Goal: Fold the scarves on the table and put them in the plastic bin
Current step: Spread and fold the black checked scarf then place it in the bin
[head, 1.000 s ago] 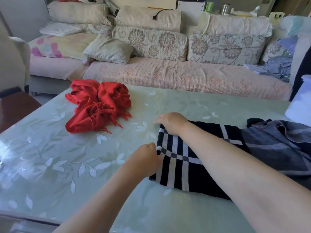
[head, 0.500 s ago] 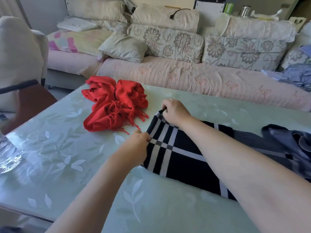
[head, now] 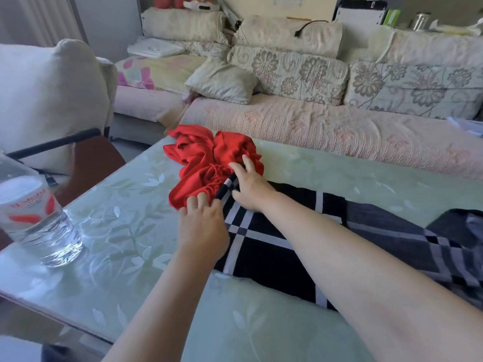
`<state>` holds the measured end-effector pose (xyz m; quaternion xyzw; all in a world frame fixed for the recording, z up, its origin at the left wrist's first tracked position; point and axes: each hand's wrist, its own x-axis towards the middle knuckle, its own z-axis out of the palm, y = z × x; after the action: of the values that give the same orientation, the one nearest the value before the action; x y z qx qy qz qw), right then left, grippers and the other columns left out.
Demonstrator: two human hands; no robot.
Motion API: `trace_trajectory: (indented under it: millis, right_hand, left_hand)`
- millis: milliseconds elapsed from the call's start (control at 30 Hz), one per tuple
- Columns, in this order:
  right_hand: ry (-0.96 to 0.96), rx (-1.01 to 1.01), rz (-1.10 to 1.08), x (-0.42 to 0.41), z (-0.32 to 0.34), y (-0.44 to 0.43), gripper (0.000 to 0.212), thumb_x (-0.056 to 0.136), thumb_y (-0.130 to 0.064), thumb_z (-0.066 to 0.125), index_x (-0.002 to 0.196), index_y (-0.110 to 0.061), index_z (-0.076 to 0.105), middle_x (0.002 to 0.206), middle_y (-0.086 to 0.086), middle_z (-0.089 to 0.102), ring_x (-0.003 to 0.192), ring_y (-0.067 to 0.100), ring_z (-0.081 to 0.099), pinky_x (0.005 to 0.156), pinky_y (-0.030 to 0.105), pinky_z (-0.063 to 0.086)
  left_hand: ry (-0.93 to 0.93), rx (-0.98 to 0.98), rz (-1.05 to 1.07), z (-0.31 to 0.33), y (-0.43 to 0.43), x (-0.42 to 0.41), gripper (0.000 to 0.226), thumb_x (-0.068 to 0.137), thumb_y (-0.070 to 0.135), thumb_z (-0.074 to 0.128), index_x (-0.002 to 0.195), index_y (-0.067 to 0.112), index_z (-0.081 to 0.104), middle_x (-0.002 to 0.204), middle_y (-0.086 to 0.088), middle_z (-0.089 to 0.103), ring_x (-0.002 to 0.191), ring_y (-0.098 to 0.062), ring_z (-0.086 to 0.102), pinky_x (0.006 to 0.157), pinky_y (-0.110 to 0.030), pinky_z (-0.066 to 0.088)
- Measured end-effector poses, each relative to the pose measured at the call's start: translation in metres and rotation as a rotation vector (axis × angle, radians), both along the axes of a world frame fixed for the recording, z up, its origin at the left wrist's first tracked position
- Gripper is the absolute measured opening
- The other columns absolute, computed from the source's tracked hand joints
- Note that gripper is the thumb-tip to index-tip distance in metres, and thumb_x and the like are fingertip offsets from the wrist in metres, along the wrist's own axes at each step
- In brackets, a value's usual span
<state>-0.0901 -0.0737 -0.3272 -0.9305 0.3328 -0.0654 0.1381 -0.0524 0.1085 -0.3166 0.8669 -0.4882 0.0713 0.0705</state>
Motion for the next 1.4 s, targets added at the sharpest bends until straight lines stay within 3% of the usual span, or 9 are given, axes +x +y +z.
trace_trajectory:
  millis: [167,333,500,800,1033,1133,1200,1300,1400]
  right_hand:
    - [-0.014,-0.095,-0.052,-0.074,-0.003,0.011,0.072,0.101,-0.036,0.048,0.159,-0.023,0.008,0.166,0.013,-0.006,0.142,0.038,0.033,0.113,0.048,0.033]
    - [0.187,0.007,-0.156,-0.172,-0.009,0.009,0.065,0.102,-0.05,0.038,0.158,-0.023,0.019,0.167,0.009,0.007,0.152,0.027,0.013,0.122,0.049,0.015]
    - [0.085,0.09,-0.248,-0.277,0.006,0.015,0.061,0.103,-0.047,0.042,0.157,-0.027,0.024,0.166,0.004,0.012,0.153,0.023,0.011,0.123,0.045,0.014]
    - [-0.106,-0.099,-0.531,-0.449,0.028,0.006,0.043,0.087,-0.007,0.054,0.126,-0.026,0.061,0.131,-0.002,0.055,0.121,0.023,0.048,0.101,0.037,0.04]
    - [0.242,-0.186,-0.666,-0.54,0.023,-0.012,0.07,0.088,-0.026,0.062,0.15,-0.035,0.031,0.156,0.002,0.027,0.141,0.028,0.029,0.109,0.043,0.032]
    - [0.254,-0.158,-0.673,-0.568,0.017,-0.022,0.071,0.095,-0.024,0.056,0.155,-0.041,0.022,0.152,0.002,0.038,0.137,0.026,0.039,0.099,0.039,0.044]
    - [0.111,-0.124,-0.627,-0.577,0.022,-0.025,0.056,0.095,-0.014,0.053,0.144,-0.042,0.048,0.136,-0.002,0.056,0.119,0.018,0.056,0.083,0.03,0.047]
    - [-0.198,-0.11,-0.653,-0.588,0.039,-0.024,0.042,0.091,-0.008,0.052,0.087,-0.044,0.073,0.082,-0.01,0.067,0.067,0.003,0.061,0.061,0.023,0.046]
    - [-0.224,-0.183,-0.763,-0.605,0.05,-0.018,0.035,0.082,-0.002,0.051,0.075,-0.03,0.071,0.083,-0.005,0.06,0.072,0.01,0.064,0.058,0.024,0.047]
  left_hand:
    - [0.218,-0.048,-0.334,-0.021,-0.015,-0.035,0.059,0.098,0.046,0.042,0.152,0.03,0.024,0.159,0.004,0.021,0.147,-0.02,0.012,0.117,-0.038,0.017]
    - [0.239,0.225,-0.205,-0.033,-0.025,-0.056,0.07,0.096,0.064,0.02,0.156,0.032,0.007,0.165,-0.002,-0.002,0.151,-0.024,-0.008,0.121,-0.048,-0.003]
    - [0.139,0.111,-0.237,-0.01,-0.048,-0.101,0.062,0.099,0.053,0.031,0.152,0.023,0.023,0.161,-0.006,0.017,0.148,-0.027,0.009,0.12,-0.048,0.01]
    - [0.315,-0.017,-0.704,0.021,-0.09,-0.254,0.04,0.098,0.04,0.048,0.136,0.027,0.05,0.135,0.006,0.051,0.123,-0.018,0.046,0.097,-0.035,0.043]
    - [0.247,0.07,-0.85,0.0,-0.11,-0.335,0.044,0.086,0.049,0.062,0.125,0.031,0.055,0.12,0.01,0.056,0.113,-0.015,0.051,0.079,-0.029,0.044]
    - [0.198,0.085,-0.842,-0.005,-0.12,-0.35,0.04,0.089,0.041,0.06,0.127,0.03,0.053,0.119,0.008,0.057,0.111,-0.017,0.049,0.074,-0.03,0.044]
    - [0.205,0.088,-0.842,-0.005,-0.124,-0.354,0.029,0.094,0.024,0.054,0.123,0.028,0.057,0.114,0.006,0.057,0.107,-0.019,0.054,0.073,-0.03,0.046]
    - [0.23,0.107,-0.837,-0.001,-0.128,-0.351,0.034,0.094,0.015,0.05,0.123,0.032,0.059,0.114,0.004,0.054,0.099,-0.025,0.059,0.075,-0.033,0.05]
    - [0.277,0.201,-0.828,0.008,-0.131,-0.346,0.04,0.096,0.013,0.047,0.126,0.037,0.059,0.119,0.006,0.053,0.104,-0.022,0.057,0.086,-0.035,0.05]
